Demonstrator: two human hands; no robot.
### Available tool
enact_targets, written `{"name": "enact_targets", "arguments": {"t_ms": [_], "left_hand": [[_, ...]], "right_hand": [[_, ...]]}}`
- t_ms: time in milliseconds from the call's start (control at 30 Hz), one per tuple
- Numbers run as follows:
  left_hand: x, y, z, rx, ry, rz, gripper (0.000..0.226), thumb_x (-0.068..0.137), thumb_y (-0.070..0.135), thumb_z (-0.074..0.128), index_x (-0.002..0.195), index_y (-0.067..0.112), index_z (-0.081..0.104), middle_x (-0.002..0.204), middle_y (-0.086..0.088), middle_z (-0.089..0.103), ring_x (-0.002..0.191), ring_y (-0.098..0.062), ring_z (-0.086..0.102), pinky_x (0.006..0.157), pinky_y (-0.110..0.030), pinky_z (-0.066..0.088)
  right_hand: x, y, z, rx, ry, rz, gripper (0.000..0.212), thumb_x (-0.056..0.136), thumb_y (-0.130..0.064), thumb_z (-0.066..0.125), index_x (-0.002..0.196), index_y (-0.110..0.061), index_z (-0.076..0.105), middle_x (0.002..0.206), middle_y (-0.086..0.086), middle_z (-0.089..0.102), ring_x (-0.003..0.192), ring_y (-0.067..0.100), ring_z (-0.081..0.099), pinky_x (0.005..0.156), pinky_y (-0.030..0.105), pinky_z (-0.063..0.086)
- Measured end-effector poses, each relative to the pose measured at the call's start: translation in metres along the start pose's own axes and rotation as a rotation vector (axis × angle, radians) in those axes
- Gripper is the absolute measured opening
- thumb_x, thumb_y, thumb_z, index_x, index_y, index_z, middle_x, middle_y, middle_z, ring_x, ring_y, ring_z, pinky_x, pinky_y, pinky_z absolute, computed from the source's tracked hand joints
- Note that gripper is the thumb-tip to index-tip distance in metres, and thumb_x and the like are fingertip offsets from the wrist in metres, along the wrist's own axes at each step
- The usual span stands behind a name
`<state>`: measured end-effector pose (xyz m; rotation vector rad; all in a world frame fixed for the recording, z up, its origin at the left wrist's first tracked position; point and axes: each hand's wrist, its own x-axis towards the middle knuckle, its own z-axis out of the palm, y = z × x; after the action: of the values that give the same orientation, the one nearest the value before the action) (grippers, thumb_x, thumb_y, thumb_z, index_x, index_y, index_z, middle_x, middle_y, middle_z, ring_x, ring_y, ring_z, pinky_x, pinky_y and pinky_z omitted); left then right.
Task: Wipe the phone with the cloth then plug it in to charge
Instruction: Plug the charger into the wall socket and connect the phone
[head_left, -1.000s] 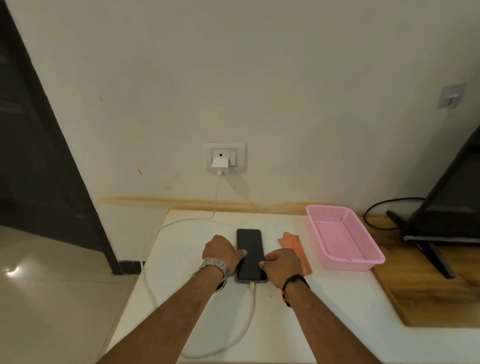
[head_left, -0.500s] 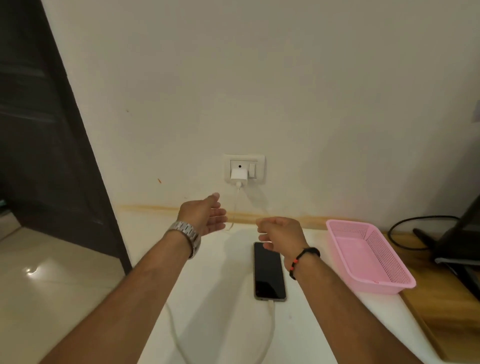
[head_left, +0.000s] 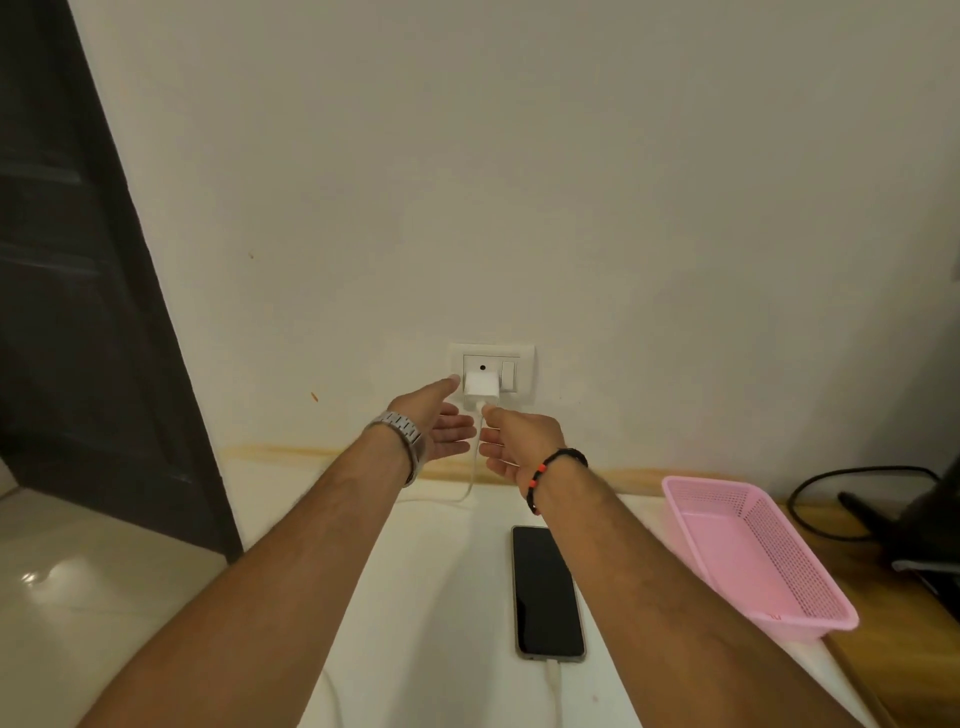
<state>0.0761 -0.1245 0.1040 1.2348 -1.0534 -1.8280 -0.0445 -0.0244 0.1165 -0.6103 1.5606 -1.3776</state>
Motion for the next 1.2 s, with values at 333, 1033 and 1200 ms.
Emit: {"name": "enact_targets", "arguments": {"t_ms": [333,1033,1200], "left_hand": [[0.01,0.004,0.011,0.088,-0.053,0.019,0.038,0.096,0.033,0.073,0.115,0.0,0.072,0.11,-0.021,0.079,0.085,-0.033,0.077,0.068,-0.041,0.064],[0.011,0.004,0.01,0.117,-0.017,0.066,0.037,0.094,0.031,0.076,0.11,-0.001,0.073,0.101,-0.023,0.08,0.089,-0.038,0.08,0.067,-0.045,0.066],[0.005,0.011,0.003,0.334,0.105,0.182,0.052,0.097,0.055,0.061,0.101,0.004,0.072,0.094,-0.012,0.081,0.088,-0.029,0.079,0.078,-0.046,0.066]], "right_hand": [[0.019,0.001,0.013,-0.012,0.004,0.048,0.019,0.084,-0.028,0.076,0.092,-0.012,0.077,0.077,0.002,0.078,0.067,0.017,0.071,0.062,0.029,0.058],[0.023,-0.002,0.006,-0.107,-0.051,-0.011,0.028,0.083,-0.033,0.08,0.099,-0.01,0.077,0.088,0.005,0.08,0.074,0.017,0.074,0.065,0.029,0.057],[0.022,-0.001,-0.008,-0.513,0.127,-0.348,0.044,0.094,-0.044,0.061,0.081,-0.005,0.075,0.075,0.01,0.076,0.066,0.023,0.07,0.072,0.038,0.061]]}}
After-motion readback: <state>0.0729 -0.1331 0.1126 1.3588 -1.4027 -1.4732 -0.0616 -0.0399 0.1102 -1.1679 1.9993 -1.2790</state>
